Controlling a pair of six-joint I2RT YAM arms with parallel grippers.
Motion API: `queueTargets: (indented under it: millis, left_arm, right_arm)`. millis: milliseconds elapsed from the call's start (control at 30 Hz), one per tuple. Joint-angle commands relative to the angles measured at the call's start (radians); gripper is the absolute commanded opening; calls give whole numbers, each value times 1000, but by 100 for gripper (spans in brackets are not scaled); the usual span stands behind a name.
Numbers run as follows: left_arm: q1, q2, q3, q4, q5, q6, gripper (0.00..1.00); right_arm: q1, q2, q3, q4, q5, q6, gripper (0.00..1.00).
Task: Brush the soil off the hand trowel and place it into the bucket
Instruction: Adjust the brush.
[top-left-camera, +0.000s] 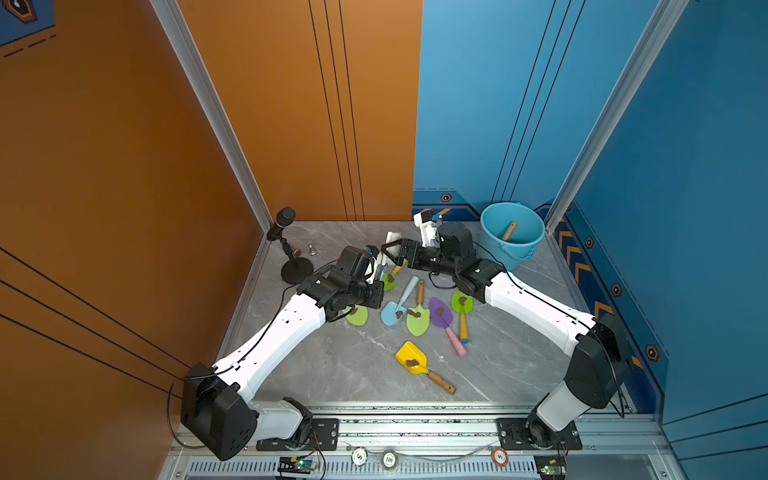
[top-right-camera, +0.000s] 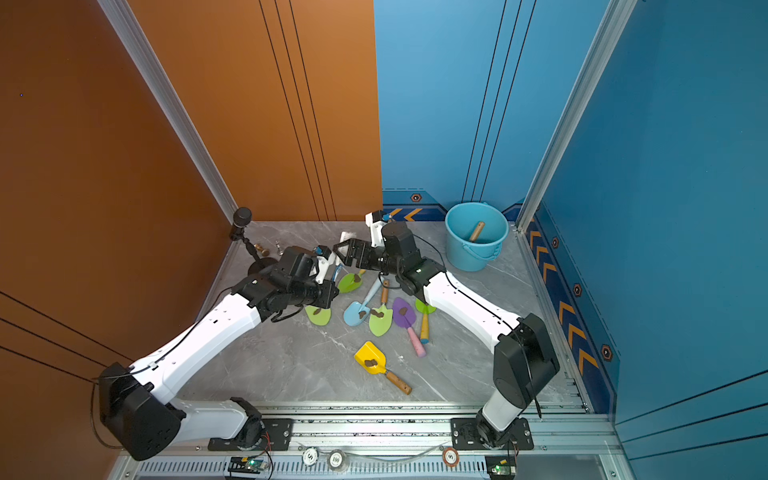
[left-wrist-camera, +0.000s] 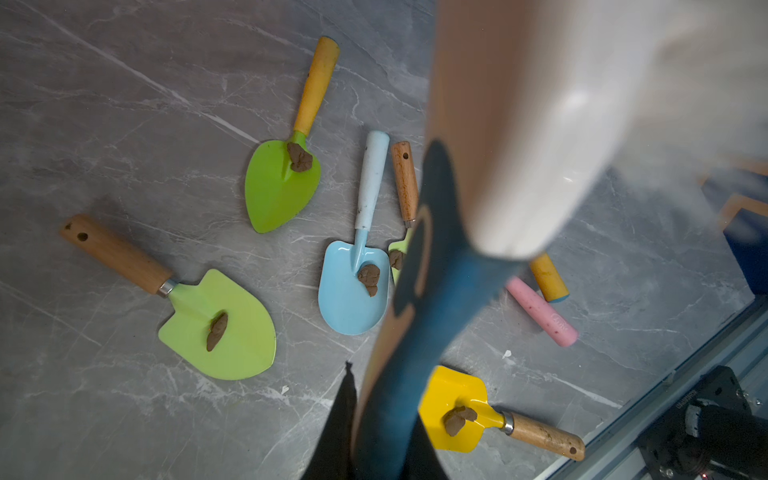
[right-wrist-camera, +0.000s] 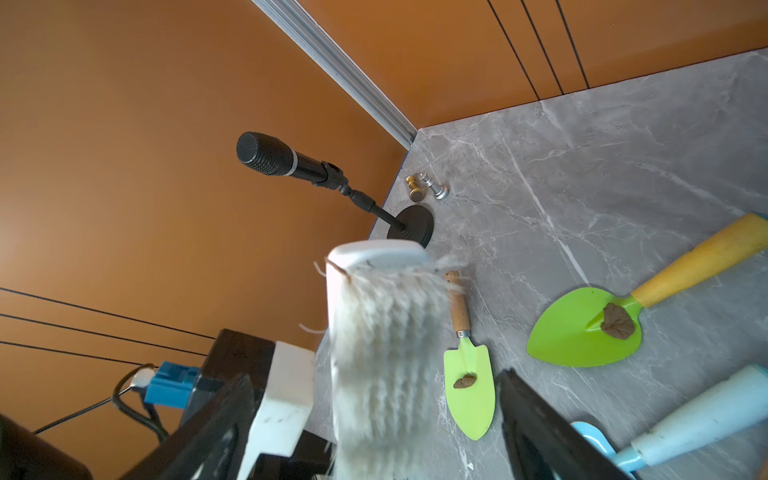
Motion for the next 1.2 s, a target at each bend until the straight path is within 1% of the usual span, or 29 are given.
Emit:
queueTargets:
  millis: [0, 100, 200, 367, 433, 533, 567, 600, 633, 700, 733, 767, 833, 867, 967, 1067, 1167]
  left_arm:
    - [-10, 5, 40, -5, 10, 21, 0]
    - [-17, 6, 51, -6, 17, 26, 0]
    - [-28, 1, 59, -6, 41, 47, 0]
    - [-43, 1, 76, -27, 16, 65, 0]
    - [-44, 4, 82, -25, 7, 65, 0]
    - [-43, 11, 104, -27, 11, 56, 0]
    - [-44, 11, 114, -26, 26, 52, 6]
    - [-40, 8, 120, -26, 44, 48, 16]
    - [-29, 5, 128, -24, 94, 48, 28]
    - [15, -2, 132, -5, 257, 42, 45]
    - [55, -6, 129, 23, 382, 29, 59]
    - [96, -4, 129, 60, 531, 9, 67]
    - [161, 5, 136, 144, 759, -55, 71]
    - [181, 9, 141, 181, 817, -82, 73]
    - [220, 17, 162, 212, 872, -105, 76]
    - [229, 36, 190, 211, 903, -100, 76]
    - [215, 62, 220, 212, 907, -83, 76]
  right_arm:
    - [0, -32, 15, -44, 11, -51, 86]
    - [-5, -22, 23, -42, 38, -43, 73]
    - [-9, 0, 37, -33, 49, -27, 62]
    - [-22, 39, 75, -22, 0, -22, 36]
    - [-31, 50, 91, -35, -19, -23, 30]
    - [-40, 51, 91, -39, -18, -38, 26]
    - [-44, 48, 88, -40, -19, -44, 25]
    - [-48, 46, 88, -40, -17, -52, 25]
    - [-59, 41, 90, -33, -21, -57, 23]
    - [-90, 41, 94, -1, -75, -52, 23]
    - [-110, 45, 104, 18, -123, -44, 22]
    - [-131, 50, 119, 36, -189, -39, 21]
    - [-164, 61, 164, 33, -313, -52, 21]
    - [-179, 65, 192, 22, -370, -60, 19]
    - [-212, 66, 233, 48, -494, -39, 17]
    - [-224, 61, 252, 94, -580, -3, 16]
    - [-219, 62, 270, 123, -622, 32, 15]
